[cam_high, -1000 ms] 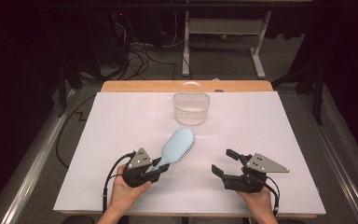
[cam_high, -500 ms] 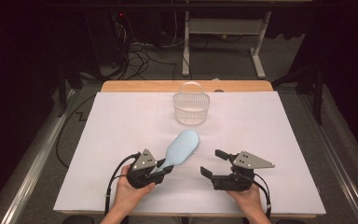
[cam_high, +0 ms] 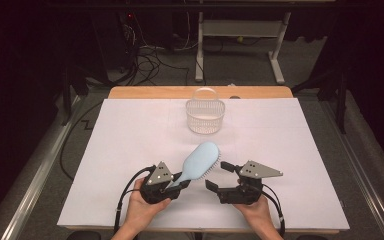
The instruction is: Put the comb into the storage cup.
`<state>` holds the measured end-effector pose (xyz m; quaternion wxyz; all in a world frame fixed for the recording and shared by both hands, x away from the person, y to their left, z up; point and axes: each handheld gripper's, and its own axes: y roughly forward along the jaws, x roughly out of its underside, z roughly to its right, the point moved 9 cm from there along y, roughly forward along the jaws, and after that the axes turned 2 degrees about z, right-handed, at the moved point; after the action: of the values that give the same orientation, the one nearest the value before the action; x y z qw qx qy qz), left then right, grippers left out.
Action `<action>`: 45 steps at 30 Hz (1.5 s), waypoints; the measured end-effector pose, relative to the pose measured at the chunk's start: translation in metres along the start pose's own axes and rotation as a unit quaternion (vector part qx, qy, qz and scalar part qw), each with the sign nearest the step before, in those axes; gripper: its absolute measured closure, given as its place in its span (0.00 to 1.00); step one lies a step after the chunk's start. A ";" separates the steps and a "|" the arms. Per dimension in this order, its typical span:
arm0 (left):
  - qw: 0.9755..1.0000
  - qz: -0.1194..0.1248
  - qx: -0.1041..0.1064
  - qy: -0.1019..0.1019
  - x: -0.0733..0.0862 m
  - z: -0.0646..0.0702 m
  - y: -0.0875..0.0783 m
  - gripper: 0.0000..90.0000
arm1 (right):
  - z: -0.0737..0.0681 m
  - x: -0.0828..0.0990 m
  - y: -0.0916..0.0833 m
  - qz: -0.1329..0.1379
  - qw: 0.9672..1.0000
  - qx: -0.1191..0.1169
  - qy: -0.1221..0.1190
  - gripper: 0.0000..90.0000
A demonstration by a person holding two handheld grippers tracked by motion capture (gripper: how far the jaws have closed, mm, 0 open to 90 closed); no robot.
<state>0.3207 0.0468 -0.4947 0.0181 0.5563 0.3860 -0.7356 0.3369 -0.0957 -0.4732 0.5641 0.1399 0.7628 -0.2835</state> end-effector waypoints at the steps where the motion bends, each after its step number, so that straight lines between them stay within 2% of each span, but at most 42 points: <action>1: 1.000 0.000 0.002 0.001 0.000 0.001 0.000 0.76 | 0.000 0.000 0.001 -0.001 1.000 -0.001 0.001 0.17; 14: 1.000 -0.003 0.012 0.011 -0.001 0.010 0.006 0.76 | -0.001 0.000 0.010 -0.011 1.000 -0.004 0.023 0.18; 29: 1.000 -0.003 0.019 0.013 -0.002 0.014 0.007 0.76 | -0.007 0.000 0.020 -0.016 1.000 -0.010 0.022 0.18; 37: 1.000 -0.004 0.023 0.019 -0.002 0.018 0.008 0.76 | -0.008 0.001 0.026 -0.026 0.999 -0.016 0.032 0.18; 45: 1.000 -0.004 0.017 0.020 -0.003 0.018 0.009 0.76 | -0.009 -0.001 0.029 -0.045 0.997 -0.018 0.067 0.23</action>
<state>0.3111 0.0291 -0.4956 -0.0019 0.5700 0.3759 -0.7306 0.3456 -0.0677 -0.4787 0.5007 0.1141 0.8096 -0.2843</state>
